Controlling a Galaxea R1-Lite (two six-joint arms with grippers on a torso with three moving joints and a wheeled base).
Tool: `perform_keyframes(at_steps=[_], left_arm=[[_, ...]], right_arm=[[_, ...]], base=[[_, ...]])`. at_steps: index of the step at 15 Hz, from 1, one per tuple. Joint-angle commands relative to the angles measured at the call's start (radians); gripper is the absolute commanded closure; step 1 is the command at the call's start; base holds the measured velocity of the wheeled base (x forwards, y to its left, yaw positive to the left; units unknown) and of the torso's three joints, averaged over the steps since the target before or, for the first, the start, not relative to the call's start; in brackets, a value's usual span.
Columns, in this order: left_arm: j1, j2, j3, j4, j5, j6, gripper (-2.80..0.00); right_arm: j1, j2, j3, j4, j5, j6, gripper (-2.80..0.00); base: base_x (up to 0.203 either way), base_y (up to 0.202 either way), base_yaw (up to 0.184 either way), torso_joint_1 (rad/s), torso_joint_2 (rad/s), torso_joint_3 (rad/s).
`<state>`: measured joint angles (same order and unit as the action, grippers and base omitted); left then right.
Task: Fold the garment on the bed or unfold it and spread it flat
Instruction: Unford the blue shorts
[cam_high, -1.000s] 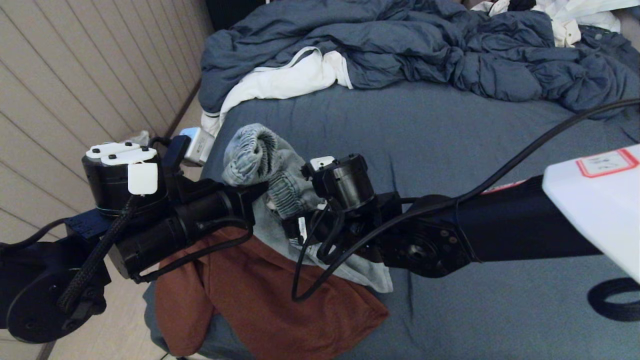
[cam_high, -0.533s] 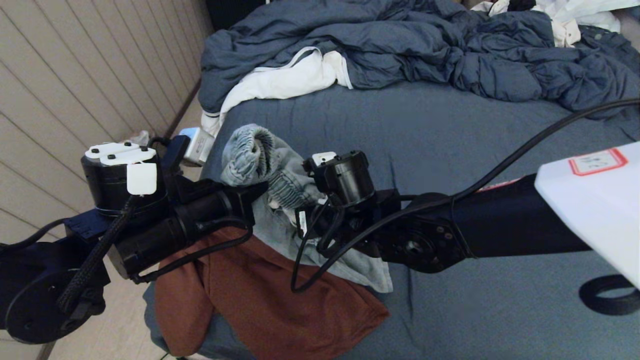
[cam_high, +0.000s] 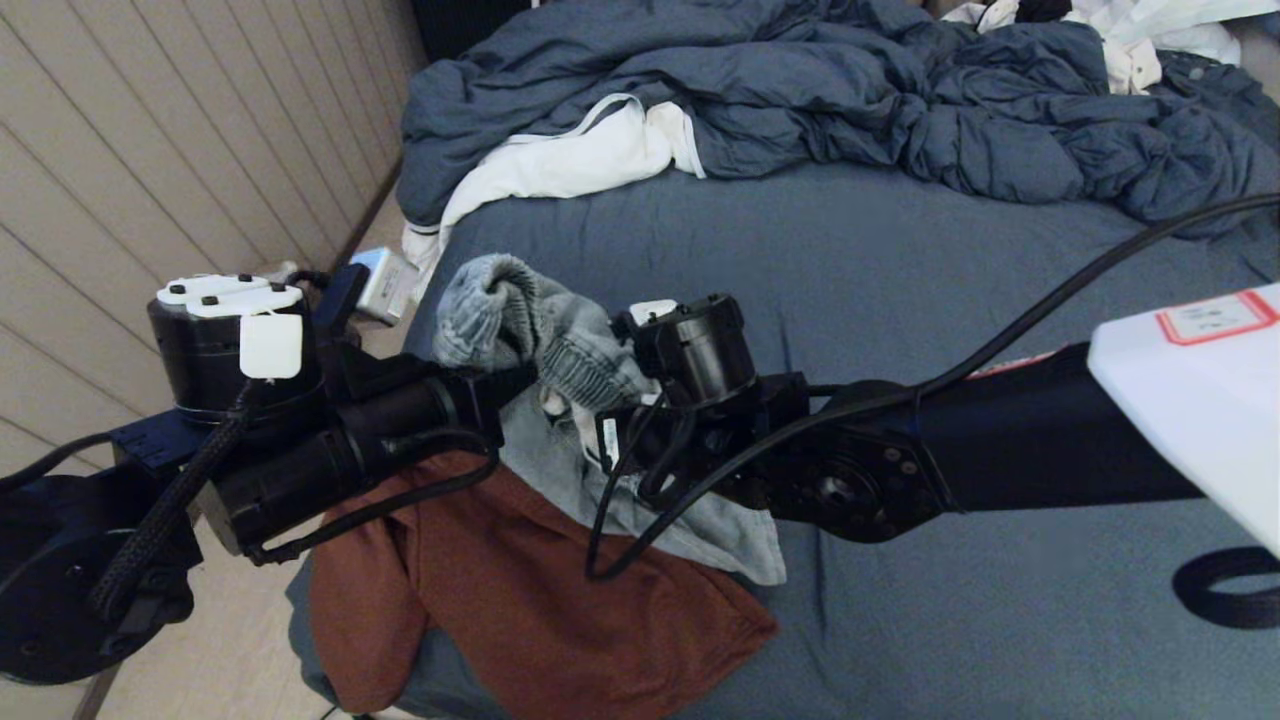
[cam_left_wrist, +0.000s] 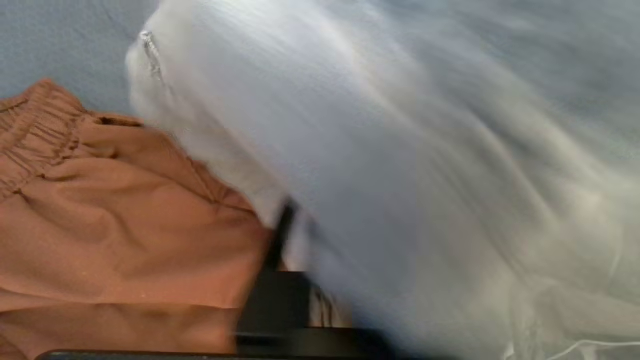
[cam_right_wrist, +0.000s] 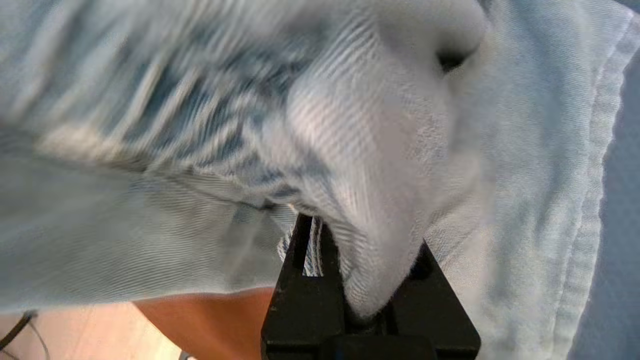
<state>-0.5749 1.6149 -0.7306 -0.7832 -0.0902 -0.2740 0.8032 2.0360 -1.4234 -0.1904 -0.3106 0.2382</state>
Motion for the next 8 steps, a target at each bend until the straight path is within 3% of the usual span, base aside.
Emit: perform_keyframes(at_steps=[1, 8], left_arm=[[0.000, -0.001, -0.001, -0.005, -0.003, -0.004, -2.80], [0.000, 0.011, -0.006, -0.013, -0.011, -0.005, -2.80]], right_arm=[[0.001, -0.006, 0.001, -0.004, -0.001, 0.000, 0.00], [-0.016, -0.023, 0.009, -0.004, -0.001, -0.031, 0.00]], base=[[0.000, 0.000, 0.000, 0.000, 0.00, 0.000], [0.000, 0.000, 0.000, 0.000, 0.00, 0.000]])
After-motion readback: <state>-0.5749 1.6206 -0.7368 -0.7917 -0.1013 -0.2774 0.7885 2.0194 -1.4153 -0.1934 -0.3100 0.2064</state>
